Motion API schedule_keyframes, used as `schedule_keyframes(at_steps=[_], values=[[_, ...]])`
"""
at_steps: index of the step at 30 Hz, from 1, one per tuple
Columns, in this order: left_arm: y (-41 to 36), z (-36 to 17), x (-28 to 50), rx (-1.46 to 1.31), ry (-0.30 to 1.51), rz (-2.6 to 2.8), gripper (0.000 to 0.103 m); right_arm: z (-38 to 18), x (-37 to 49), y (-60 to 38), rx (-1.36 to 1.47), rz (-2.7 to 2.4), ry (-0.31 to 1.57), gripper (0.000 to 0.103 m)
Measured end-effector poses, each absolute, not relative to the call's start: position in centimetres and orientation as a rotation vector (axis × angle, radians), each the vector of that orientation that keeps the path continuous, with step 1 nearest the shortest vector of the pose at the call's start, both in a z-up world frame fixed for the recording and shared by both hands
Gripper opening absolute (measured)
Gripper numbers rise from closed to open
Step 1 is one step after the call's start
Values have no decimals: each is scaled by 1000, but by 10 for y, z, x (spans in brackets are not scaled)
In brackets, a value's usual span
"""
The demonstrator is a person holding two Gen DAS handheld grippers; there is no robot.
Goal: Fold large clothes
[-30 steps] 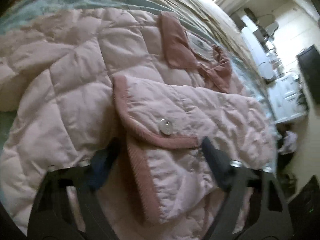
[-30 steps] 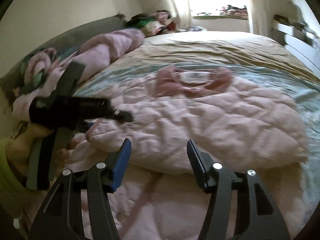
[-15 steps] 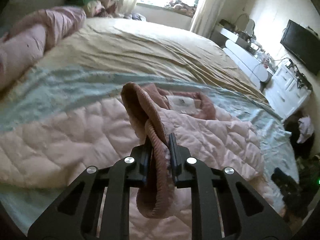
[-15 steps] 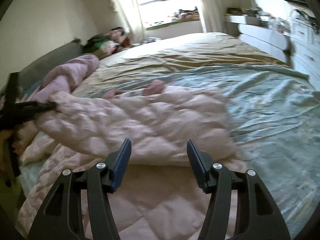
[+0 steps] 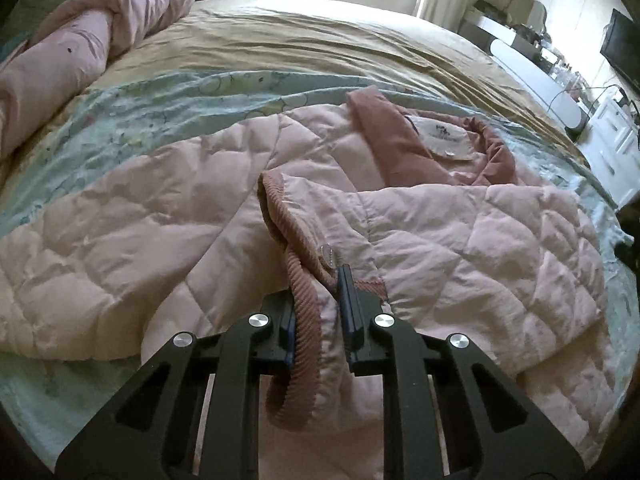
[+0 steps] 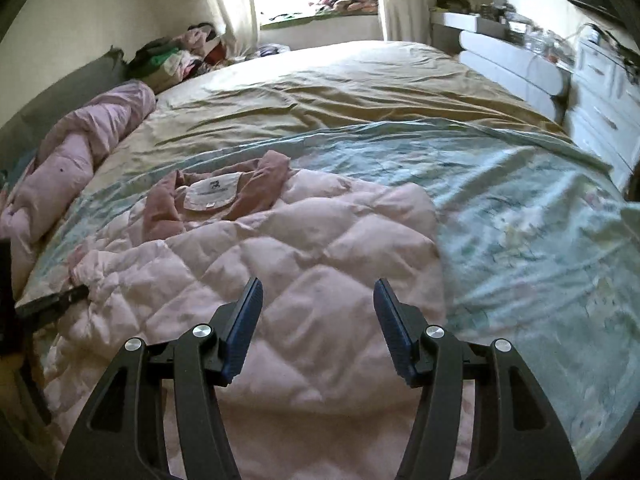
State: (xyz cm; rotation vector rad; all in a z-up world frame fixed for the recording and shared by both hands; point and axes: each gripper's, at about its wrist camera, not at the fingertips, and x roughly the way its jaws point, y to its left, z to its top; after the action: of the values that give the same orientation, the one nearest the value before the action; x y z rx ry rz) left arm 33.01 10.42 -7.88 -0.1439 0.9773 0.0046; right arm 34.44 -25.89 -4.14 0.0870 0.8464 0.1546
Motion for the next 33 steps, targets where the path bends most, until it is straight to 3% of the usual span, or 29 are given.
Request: schedule_keyframes(at_steps=[14, 17, 24, 26, 33], values=[[104, -88, 331, -138, 981, 13, 17, -111, 398, -262, 73, 91, 1054, 58], [99, -83, 327, -97, 970, 54, 29, -116, 399, -262, 71, 85, 1052, 58], [75, -30, 299, -18, 822, 68, 39, -95, 374, -257, 60, 120, 984, 61], [57, -26, 302, -37, 846, -18, 46, -90, 361, -253, 55, 148, 959, 65], [11, -73, 320, -48, 1018, -155, 49, -89, 334, -240, 46, 187, 963, 70]])
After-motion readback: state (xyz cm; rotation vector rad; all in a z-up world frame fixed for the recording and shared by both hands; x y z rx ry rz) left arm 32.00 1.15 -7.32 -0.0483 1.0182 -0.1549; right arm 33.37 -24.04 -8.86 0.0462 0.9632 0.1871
